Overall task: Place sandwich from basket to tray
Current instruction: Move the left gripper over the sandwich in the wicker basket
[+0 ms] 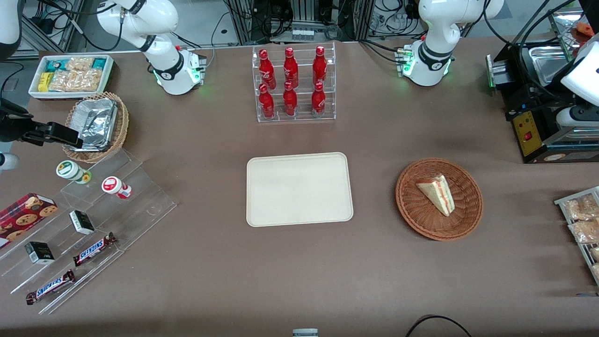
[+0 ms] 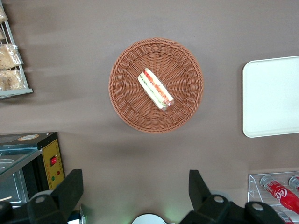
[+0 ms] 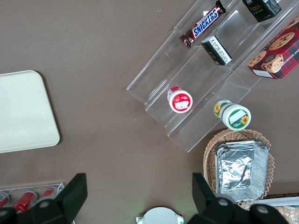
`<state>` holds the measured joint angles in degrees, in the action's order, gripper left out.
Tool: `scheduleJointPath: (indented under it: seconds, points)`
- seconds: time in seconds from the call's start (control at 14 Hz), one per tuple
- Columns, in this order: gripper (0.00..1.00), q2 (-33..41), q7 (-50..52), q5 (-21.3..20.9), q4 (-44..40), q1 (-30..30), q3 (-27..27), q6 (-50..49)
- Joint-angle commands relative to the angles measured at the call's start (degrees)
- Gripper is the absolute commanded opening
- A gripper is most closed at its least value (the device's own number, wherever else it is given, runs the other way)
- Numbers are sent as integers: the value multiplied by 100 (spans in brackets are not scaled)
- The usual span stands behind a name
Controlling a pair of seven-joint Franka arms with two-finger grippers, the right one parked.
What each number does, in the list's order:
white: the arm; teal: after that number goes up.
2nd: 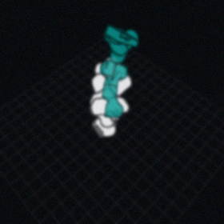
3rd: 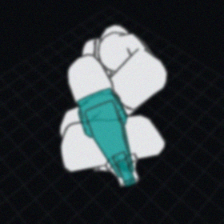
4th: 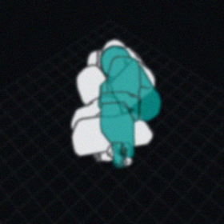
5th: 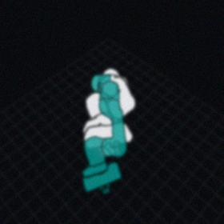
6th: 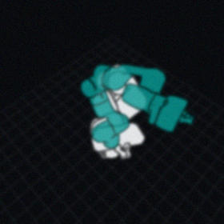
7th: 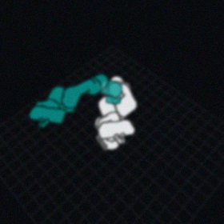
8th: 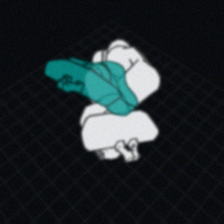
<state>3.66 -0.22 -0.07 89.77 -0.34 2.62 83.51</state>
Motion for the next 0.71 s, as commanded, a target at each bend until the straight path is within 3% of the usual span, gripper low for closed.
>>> scheduleJointPath:
  seconds: [0.0,0.64]
  points:
    - [100,153,57,51,67,-2,10,16]
    - [100,-646,136,25,146,16,1,875]
